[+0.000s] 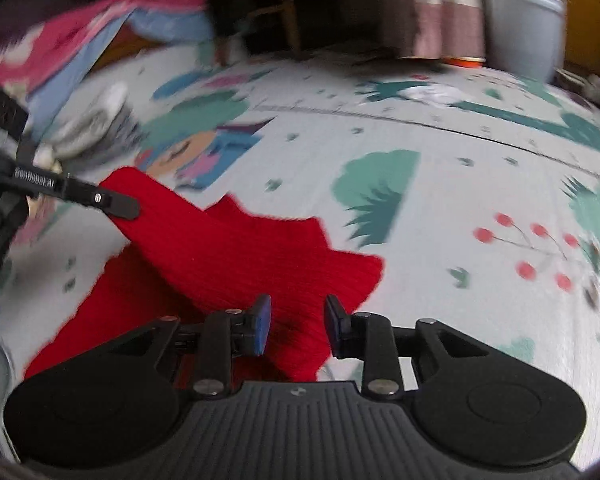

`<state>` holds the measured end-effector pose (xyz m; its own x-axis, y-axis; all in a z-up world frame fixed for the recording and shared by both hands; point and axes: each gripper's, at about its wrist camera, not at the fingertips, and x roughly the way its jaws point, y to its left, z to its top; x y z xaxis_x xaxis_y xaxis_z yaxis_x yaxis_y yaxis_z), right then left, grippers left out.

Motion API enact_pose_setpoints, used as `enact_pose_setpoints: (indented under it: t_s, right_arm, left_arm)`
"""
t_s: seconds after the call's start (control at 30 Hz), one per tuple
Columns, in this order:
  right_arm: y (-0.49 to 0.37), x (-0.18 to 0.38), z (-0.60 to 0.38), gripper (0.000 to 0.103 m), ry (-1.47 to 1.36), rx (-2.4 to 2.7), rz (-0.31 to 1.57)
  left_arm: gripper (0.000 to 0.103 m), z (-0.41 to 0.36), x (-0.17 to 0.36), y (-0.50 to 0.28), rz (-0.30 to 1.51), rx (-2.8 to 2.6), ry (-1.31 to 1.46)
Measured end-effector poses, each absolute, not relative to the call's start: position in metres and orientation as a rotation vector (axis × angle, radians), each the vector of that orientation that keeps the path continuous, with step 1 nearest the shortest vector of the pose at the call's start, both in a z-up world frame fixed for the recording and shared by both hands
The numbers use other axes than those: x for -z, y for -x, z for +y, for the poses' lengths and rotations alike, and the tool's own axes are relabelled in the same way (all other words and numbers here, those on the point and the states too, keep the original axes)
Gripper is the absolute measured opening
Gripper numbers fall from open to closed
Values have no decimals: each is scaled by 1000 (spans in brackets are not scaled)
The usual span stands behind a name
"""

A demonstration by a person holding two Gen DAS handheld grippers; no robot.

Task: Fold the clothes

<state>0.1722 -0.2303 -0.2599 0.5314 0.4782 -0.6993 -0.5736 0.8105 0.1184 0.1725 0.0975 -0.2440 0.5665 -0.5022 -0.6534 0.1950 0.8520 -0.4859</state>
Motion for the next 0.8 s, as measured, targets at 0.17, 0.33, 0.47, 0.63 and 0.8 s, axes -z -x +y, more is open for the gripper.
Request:
enact_pose_setpoints:
  t_s: [0.17, 0.33, 0.47, 0.63, 0.8]
  right_arm:
    - [-190, 276, -213, 30, 215, -628, 818]
    - [-207, 301, -221, 37, 290, -593, 908]
    - [-207, 288, -219, 37, 402, -637, 896]
    - [-220, 270, -200, 37, 491, -722, 898]
    - [-230, 291, -186, 37, 455, -732, 938]
  left_arm:
    - [9, 105, 263, -169, 869, 435, 458]
    - [9, 93, 270, -171, 843, 481, 369]
    - [9, 94, 281, -173, 842, 469, 297]
    - [9, 103, 280, -165, 798, 453, 312]
    - [9, 109, 297, -157, 837, 414, 348]
